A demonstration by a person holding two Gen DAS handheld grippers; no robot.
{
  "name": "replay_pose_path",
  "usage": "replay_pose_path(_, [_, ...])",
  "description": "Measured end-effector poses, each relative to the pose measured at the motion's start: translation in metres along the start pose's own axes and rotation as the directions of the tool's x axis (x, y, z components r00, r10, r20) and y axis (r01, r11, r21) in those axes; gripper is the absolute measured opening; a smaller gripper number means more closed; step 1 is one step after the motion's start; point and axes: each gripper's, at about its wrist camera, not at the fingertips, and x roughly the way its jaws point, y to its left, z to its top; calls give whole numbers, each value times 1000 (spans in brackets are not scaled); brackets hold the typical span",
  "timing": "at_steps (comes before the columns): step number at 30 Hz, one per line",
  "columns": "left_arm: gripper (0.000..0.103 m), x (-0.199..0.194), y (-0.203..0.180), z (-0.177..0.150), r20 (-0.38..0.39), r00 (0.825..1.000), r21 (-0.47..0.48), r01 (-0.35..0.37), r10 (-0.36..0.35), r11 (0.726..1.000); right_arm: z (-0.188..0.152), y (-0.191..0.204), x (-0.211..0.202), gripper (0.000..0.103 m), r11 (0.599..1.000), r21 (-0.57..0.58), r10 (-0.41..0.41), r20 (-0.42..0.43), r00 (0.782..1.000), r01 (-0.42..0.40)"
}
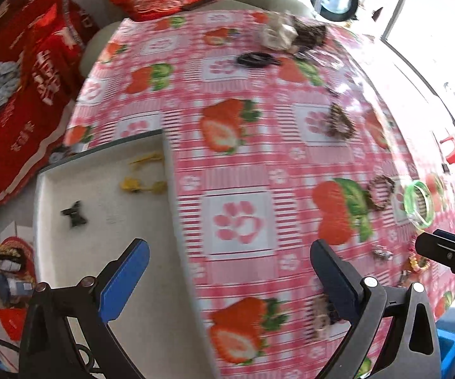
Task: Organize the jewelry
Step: 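Grasp the black beaded barrette with the left gripper while the right grasps the green bangle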
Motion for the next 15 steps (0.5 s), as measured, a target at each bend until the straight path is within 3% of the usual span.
replay_pose_path(8, [103,18,-50,-5,-74,996,85,44,-38,995,-5,-65,-9,87,991,110,-77,-3,997,77])
replay_pose_path(15, [103,37,-70,-18,-150,987,84,68,-55,994,1,-97,-9,87,980,151,-132,-5,991,131])
